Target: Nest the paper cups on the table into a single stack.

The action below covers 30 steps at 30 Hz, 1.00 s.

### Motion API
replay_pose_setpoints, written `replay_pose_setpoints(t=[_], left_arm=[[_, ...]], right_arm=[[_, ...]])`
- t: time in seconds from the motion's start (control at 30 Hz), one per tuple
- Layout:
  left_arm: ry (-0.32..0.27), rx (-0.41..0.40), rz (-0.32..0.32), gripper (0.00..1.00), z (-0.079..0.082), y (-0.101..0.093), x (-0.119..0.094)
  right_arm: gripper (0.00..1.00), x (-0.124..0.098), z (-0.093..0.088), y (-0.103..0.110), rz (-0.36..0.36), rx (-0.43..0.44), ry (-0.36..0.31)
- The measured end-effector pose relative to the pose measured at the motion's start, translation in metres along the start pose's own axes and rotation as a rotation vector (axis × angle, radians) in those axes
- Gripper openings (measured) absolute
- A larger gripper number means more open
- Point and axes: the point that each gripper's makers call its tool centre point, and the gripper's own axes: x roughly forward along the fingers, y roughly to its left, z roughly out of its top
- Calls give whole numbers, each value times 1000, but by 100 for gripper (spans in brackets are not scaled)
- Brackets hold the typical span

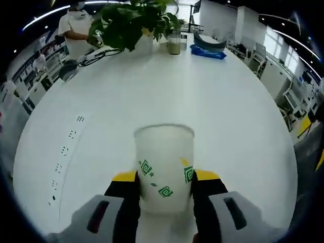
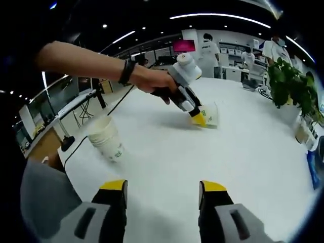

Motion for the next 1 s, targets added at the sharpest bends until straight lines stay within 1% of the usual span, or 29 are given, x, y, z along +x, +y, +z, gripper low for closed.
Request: replay_pose_setpoints(t=[0.07,0.1,0.13,0.17,0.2,0.23,0.27,0.3,0.33,0.4,0.43,0.47,0.5,0.53,0.57,0.6,0.63,0.67,0.7,0.73,0.77,0.8,0.83,0.87,0.93,0.97,1.0], left_arm=[[3,4,2,38,-4,-5,-10],[-2,9,2,37,-3,-3,-14],[-9,14,7,37,-11,-20,-28],[-12,14,13,37,-14,-24,-36],[-20,0,33,37,-18,-27,-49],[-26,-10,38,37,-20,-29,-56],[-40,-9,42,37,-23,-25,-66],[-54,-8,57,37,-25,-25,-74],[-62,-17,73,37,-32,-23,-84],[-80,-51,86,37,-39,-31,-103],[-90,-59,98,37,-45,-38,-118],[-90,-58,107,37,-52,-36,-122],[-98,-69,128,37,-58,-36,-131],[-116,-100,145,37,-63,-39,-140],[-130,-124,148,37,-70,-47,-153],[-135,-125,160,37,-74,-51,-162],[-144,-115,199,37,-81,-53,-177],[-155,-129,222,37,-85,-55,-186],[-194,-162,241,37,-87,-59,-199],[-216,-192,259,37,-92,-62,-208],[-223,-210,275,37,-96,-65,-215],[-224,-199,289,37,-103,-71,-225],[-229,-190,305,37,-107,-75,-231],[-240,-201,333,37,-112,-84,-240],[-243,-208,336,37,-122,-95,-248],[-236,-192,371,37,-130,-99,-256],[-237,-192,392,37,-136,-102,-261]], right_arm=[[56,1,4,0,11,-1,-5],[56,1,6,2,13,-16,-3],[56,1,9,2,15,-15,-3],[56,1,11,5,27,-19,-2],[56,0,18,9,42,-40,-10],[56,-1,22,9,42,-57,-14],[56,-1,27,10,45,-60,-20],[56,-2,29,10,54,-60,-21],[56,-3,33,12,71,-70,-18],[55,0,39,15,85,-114,-26],[55,4,42,16,99,-114,-28],[55,6,44,18,112,-106,-30],[55,7,49,23,143,-101,-28],[55,8,55,27,156,-119,-39],[55,10,63,31,172,-127,-58],[55,11,65,33,178,-122,-60],[55,15,79,45,231,-96,-86],[55,16,88,51,256,-92,-100],[55,16,96,56,273,-104,-110],[55,17,104,62,291,-125,-120],[55,19,109,66,301,-135,-126],[55,23,118,73,320,-133,-131],[55,26,123,78,337,-132,-129],[55,30,130,86,361,-144,-128],[54,34,140,99,382,-176,-129],[53,39,146,110,412,-180,-125],[53,41,149,118,439,-181,-120]])
